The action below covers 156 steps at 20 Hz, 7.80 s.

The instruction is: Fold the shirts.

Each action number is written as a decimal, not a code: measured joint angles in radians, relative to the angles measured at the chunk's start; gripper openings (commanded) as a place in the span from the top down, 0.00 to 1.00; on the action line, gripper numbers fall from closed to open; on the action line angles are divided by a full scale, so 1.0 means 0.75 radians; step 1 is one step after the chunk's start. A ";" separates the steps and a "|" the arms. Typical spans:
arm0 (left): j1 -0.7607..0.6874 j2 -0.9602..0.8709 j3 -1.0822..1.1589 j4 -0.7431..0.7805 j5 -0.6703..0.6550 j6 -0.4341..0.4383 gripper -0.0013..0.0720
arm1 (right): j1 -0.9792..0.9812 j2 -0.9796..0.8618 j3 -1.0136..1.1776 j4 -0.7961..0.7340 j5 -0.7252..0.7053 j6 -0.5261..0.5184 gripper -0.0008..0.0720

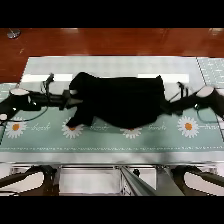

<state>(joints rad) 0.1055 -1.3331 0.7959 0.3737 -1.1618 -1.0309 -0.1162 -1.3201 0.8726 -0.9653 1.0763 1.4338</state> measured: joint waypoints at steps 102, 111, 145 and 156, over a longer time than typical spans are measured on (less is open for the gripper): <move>0.571 -0.040 -0.204 0.579 -0.092 -0.091 0.95 | -0.441 0.518 -0.547 -0.136 0.251 -0.007 0.14; 0.571 -0.040 -0.204 0.578 -0.096 -0.092 0.95 | -0.337 0.402 -0.555 -0.028 0.199 0.005 0.14; 0.552 0.678 1.146 0.231 0.184 -0.195 0.95 | -0.332 0.436 1.460 0.205 0.320 0.000 0.96; 0.085 1.063 1.261 1.354 0.073 -0.498 0.95 | -0.332 0.865 1.482 -0.221 0.642 0.150 0.96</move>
<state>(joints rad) 0.1696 -0.5358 1.7416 1.3891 -1.1069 -1.4048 -0.3649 -0.6712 1.9842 -1.1309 1.5578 1.5459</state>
